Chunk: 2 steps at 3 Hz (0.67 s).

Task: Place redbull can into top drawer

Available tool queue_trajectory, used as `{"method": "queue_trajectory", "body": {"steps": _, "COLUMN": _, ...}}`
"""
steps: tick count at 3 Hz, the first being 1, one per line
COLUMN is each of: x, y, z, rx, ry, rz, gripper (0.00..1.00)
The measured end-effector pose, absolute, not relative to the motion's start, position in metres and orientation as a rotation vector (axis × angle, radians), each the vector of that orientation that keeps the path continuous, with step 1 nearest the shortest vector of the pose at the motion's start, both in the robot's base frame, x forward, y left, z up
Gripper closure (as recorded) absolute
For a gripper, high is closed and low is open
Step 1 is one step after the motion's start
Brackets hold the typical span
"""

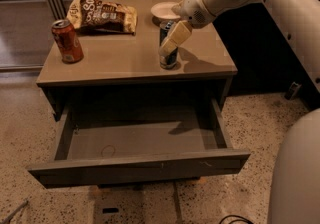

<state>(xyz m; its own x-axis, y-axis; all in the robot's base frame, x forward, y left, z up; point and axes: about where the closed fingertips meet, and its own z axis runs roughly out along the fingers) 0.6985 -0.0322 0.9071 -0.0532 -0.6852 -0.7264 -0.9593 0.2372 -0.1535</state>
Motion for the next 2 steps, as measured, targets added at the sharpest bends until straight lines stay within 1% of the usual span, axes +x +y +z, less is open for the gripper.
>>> {"method": "queue_trajectory", "body": {"steps": 2, "x": 0.7021, "y": -0.0267, "z": 0.9045, "rx": -1.53, "ry": 1.814, "rz": 0.5, "gripper": 0.46}}
